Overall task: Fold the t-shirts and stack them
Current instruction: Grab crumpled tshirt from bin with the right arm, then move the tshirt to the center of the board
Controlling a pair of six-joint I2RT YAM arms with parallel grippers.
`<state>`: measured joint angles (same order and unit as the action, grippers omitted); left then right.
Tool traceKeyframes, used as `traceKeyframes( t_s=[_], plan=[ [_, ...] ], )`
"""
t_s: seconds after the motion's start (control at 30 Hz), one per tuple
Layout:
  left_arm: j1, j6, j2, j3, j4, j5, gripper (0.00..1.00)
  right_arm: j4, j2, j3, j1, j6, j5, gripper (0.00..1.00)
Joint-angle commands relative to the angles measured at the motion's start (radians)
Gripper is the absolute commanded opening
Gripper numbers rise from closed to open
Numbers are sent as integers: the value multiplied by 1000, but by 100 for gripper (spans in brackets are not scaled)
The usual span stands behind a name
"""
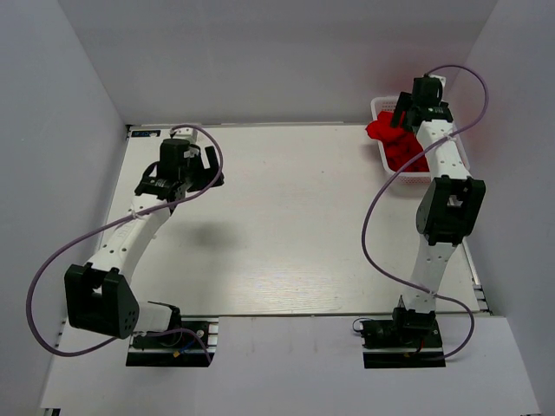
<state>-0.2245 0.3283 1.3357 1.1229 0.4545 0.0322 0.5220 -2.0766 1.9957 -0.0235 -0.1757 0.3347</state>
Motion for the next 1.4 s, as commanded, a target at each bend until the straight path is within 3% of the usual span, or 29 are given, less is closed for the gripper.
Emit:
traceKeyframes(
  t_s=[0.0, 0.17, 0.23, 0.3, 0.33, 0.37, 0.63, 0.83, 0.97, 1.1, 1.37],
  plan=[
    [-3, -20, -26, -27, -23, -23, 100, 20, -49, 86, -26, -34, 14, 89],
    [-3, -8, -35, -75, -68, -63, 100, -22, -138, 164, -36, -53, -11, 85],
    [-3, -8, -35, -86, -80, -72, 100, -85, -139, 150, -42, -56, -14, 73],
    [-3, -18, -35, -95, -93, -72, 100, -135, -123, 101, -44, -47, -23, 45],
    [-3, -18, -35, -95, -93, -63, 100, -152, -119, 92, -44, -48, -23, 26],
    [-3, -18, -35, -95, -93, -63, 100, -158, -106, 80, -44, -47, -16, 2],
    [-3, -28, -107, -109, -76, -75, 100, -204, 51, 115, -41, 27, -35, 0],
    [-3, -28, -133, -48, -24, -37, 100, -217, 223, 158, -20, 65, -272, 0],
    [-3, -18, -115, 12, 16, -20, 100, -235, 305, 167, 20, 70, -591, 0],
    [-3, -9, -104, 61, 58, -20, 100, -229, 325, 232, 108, 82, -774, 0],
    [-3, 1, -122, 84, 125, -20, 100, -264, 421, 146, 279, 130, -930, 0]
  ],
)
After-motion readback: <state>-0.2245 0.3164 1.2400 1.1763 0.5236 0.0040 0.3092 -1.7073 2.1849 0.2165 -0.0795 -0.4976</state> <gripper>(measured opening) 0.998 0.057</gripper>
